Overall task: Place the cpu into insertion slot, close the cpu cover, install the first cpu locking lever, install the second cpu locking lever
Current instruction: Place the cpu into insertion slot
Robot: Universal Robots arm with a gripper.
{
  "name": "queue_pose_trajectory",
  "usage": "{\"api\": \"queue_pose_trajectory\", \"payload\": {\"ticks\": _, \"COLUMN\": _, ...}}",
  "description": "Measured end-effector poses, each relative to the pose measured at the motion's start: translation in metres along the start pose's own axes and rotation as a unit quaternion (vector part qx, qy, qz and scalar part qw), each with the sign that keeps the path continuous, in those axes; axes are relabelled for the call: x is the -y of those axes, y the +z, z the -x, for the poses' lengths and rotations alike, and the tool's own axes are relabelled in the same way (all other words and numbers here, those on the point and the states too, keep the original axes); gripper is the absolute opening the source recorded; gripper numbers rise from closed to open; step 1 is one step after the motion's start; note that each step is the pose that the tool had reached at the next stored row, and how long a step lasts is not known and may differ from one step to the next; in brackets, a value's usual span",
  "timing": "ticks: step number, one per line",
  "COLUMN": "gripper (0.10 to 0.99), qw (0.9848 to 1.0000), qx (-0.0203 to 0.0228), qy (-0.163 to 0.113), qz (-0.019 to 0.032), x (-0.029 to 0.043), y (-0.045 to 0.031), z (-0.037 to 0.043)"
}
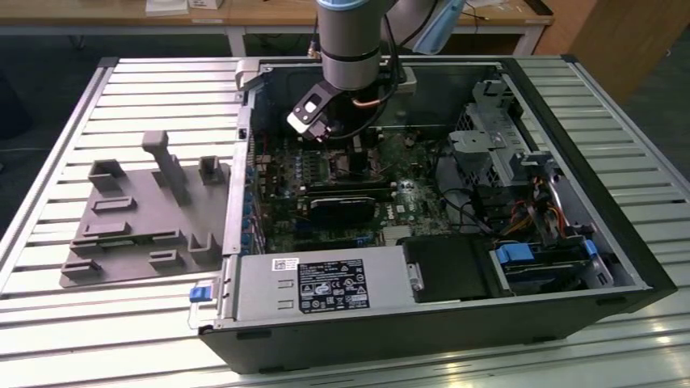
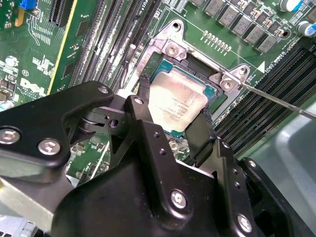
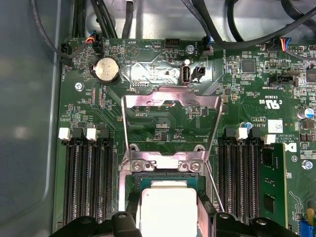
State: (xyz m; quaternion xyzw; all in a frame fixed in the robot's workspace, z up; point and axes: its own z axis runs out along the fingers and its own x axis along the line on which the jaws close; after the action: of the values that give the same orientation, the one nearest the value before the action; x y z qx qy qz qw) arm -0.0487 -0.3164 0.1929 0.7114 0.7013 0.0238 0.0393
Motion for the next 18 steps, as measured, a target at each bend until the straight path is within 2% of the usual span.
{"api": "queue_pose_trajectory", "payload": {"ticks": 12, "gripper": 0.537, "qw": 1.0, "qx": -0.0005, "qy": 0.0, "qz": 0.0002, "x": 0.0, "y": 0.0001, "z": -0.0001}}
{"api": "queue_pose_trajectory", "payload": {"ticks": 18, "gripper": 0.537, "qw": 1.0, "qx": -0.0008, "qy": 0.0, "qz": 0.0002, "x": -0.0003, "y": -0.0029, "z": -0.0001}}
